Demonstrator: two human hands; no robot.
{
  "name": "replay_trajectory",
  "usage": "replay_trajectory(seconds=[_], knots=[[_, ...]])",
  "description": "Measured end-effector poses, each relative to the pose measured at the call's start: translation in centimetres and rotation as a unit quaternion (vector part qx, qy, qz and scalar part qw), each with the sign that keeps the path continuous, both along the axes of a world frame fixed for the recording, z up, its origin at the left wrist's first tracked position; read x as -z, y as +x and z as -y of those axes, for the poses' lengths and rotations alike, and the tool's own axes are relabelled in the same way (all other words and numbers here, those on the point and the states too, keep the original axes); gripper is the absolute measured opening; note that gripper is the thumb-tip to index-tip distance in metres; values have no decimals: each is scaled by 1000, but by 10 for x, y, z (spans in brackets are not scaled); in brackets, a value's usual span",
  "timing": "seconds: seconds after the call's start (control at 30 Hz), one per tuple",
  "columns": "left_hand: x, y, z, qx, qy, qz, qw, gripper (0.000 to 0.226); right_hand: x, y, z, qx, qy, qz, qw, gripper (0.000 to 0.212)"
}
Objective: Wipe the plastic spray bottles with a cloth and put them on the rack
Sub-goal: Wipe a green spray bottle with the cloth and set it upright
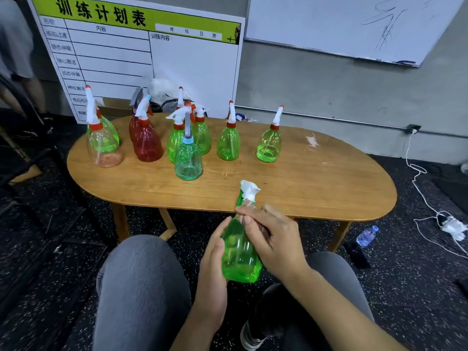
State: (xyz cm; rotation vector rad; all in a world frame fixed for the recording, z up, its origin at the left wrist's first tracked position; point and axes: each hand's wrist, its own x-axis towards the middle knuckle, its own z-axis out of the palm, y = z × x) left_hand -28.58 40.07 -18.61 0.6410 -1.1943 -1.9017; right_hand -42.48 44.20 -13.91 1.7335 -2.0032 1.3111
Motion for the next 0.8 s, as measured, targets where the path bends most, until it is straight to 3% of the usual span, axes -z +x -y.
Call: replay_trajectory(seconds=[0.1,0.23,0.37,0.5,0.67,0.8], knots=[[-3,1,1,3,20,-17,1000,51,7,17,-17,-52,-9,-40,998,26],[-4,4,0,5,49,-46,998,51,28,26,-41,-155,-10,-193,969,27],[-9,3,-1,19,42,-52,998,51,28,22,-43,-143,-16,-232,962,26],[-6,4,0,10,4,-38,999,53,7,10,-23,-89,-31,-178,980,25],[-3,5,0,2,-26,-12,1000,99,-8,-6,1,-56,-3,-77,995,27],[1,3,-1,15,-35,-29,999,91,-6,-9,2,-72,-22,29,997,29]])
